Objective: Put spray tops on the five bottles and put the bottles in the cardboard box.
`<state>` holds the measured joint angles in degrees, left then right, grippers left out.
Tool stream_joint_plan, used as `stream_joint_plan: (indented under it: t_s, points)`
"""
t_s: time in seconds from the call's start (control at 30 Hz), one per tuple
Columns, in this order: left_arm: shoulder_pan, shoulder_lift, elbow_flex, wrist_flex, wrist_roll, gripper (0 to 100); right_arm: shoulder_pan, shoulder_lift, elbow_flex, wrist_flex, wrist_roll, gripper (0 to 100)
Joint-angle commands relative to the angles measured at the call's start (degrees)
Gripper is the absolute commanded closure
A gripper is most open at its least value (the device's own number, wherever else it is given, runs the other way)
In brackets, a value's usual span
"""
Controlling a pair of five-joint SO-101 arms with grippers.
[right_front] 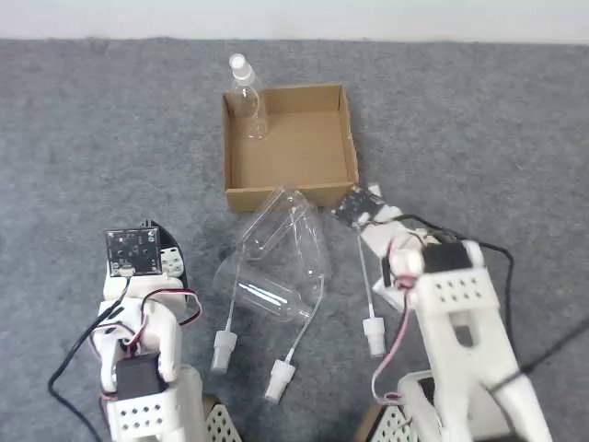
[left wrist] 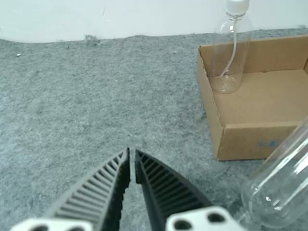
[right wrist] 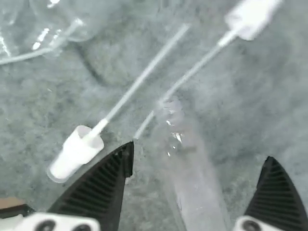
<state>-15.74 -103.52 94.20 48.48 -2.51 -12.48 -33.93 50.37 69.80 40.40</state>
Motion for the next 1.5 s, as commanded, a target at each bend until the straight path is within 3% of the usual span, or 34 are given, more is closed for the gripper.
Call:
stream_joint_plan:
  t_s: [0.0, 0.2, 0.63, 0.8, 1.0, 1.27, 1.47]
  points:
    - [-0.35, -1.23, -0.04, -0.09, -0.62, 99, 0.48, 9.63, -8.00, 0.75, 1.41, 65.4]
    - [-0.35, -1.23, -0.04, -0.09, -0.62, 99, 2.86, 21.23, -13.01, 0.92, 6.95, 65.5]
    - [-0.35, -1.23, -0.04, -0.09, -0.62, 99, 8.84, 25.27, -12.04, 0.22, 18.90, 68.9]
    - [-0.35, -1.23, -0.04, -0.09, -0.62, 99, 8.57, 28.79, -12.22, -2.42, 18.90, 79.8]
    - [-0.35, -1.23, -0.04, -0.09, -0.62, 99, 8.92, 27.38, -12.22, -2.51, 18.46, 81.7]
    - [-0.35, -1.23, -0.04, -0.09, -0.62, 99, 8.48, 15.78, -12.22, 1.19, 11.78, 98.5]
    - [-0.35, -1.23, 0.31, -0.18, -0.62, 99, 8.40, 6.55, -12.13, 5.67, 8.88, 99.1]
